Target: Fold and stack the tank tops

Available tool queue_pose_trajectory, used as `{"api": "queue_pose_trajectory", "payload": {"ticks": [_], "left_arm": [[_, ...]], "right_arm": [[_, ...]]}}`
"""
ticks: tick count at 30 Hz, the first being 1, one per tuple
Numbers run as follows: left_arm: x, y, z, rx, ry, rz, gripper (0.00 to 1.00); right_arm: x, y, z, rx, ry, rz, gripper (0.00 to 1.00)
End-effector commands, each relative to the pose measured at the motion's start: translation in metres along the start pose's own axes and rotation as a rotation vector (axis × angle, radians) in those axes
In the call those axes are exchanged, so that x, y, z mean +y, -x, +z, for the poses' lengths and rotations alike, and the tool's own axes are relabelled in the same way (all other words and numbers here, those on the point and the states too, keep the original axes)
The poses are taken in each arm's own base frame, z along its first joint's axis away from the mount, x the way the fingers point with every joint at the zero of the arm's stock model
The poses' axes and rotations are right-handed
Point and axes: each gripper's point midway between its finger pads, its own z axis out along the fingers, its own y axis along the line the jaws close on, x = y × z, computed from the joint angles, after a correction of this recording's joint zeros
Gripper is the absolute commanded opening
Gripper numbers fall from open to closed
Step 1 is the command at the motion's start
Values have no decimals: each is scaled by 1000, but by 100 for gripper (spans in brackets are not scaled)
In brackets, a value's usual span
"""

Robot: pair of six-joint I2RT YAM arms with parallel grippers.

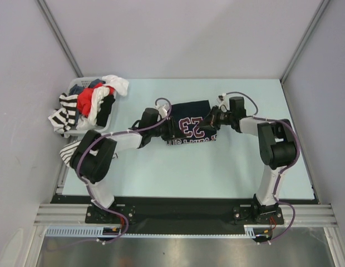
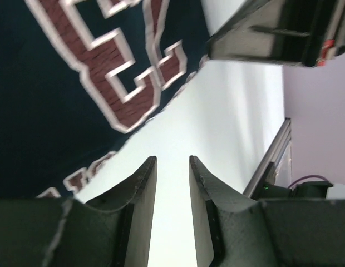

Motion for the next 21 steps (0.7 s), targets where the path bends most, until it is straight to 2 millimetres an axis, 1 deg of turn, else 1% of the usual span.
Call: {"api": "queue_pose_trajectory", "payload": {"ticks": [1, 2, 3, 5, 6, 8, 9, 10, 12, 13, 14, 15, 16, 17, 18, 19, 20, 21], "left_arm": [[-44, 39, -24, -111, -37, 108, 35], [-53, 46, -34, -148, -32, 118, 35], [-51, 47, -40, -167, -9, 113, 35], [-50, 55, -53, -233, 42, 119, 36], [-56, 59, -66, -270, 46, 131, 36], [-50, 63, -78, -316, 97, 129, 36], [-55, 67, -90, -352, 103, 136, 36], [-52, 67, -94, -361, 123, 135, 36], [-48, 72, -104, -395, 157, 141, 37], [-47, 72, -107, -394, 170, 141, 38], [-46, 72, -107, -390, 175, 146, 38], [-47, 74, -106, -383, 171, 148, 38], [-41, 72, -100, -364, 176, 142, 37], [-41, 72, -98, -357, 173, 143, 36], [-39, 72, -95, -350, 174, 143, 35], [-42, 75, -92, -361, 162, 150, 35], [-41, 76, -89, -360, 158, 147, 35], [-41, 78, -87, -364, 150, 147, 35]], "right_arm": [[49, 3, 10, 10, 45, -106, 0], [51, 0, 14, 18, 48, -105, 0], [58, -7, 23, 37, 65, -116, 0], [63, -13, 31, 53, 82, -105, 0], [66, -18, 40, 64, 101, -119, 0], [70, -28, 49, 95, 131, -96, 0], [75, -28, 54, 93, 171, -120, 0], [70, -37, 64, 123, 179, -104, 0], [59, -38, 76, 135, 161, -88, 0], [49, -38, 81, 138, 135, -71, 0], [23, -41, 92, 147, 81, -27, 0], [12, -41, 96, 154, 54, -9, 0], [2, -44, 100, 159, 40, 12, 0], [-12, -48, 104, 173, 26, 46, 0], [-13, -47, 107, 165, 53, 35, 0], [-13, -49, 107, 172, 69, 69, 0], [-10, -49, 107, 178, 91, 69, 0], [-7, -45, 106, 170, 104, 63, 0]]}}
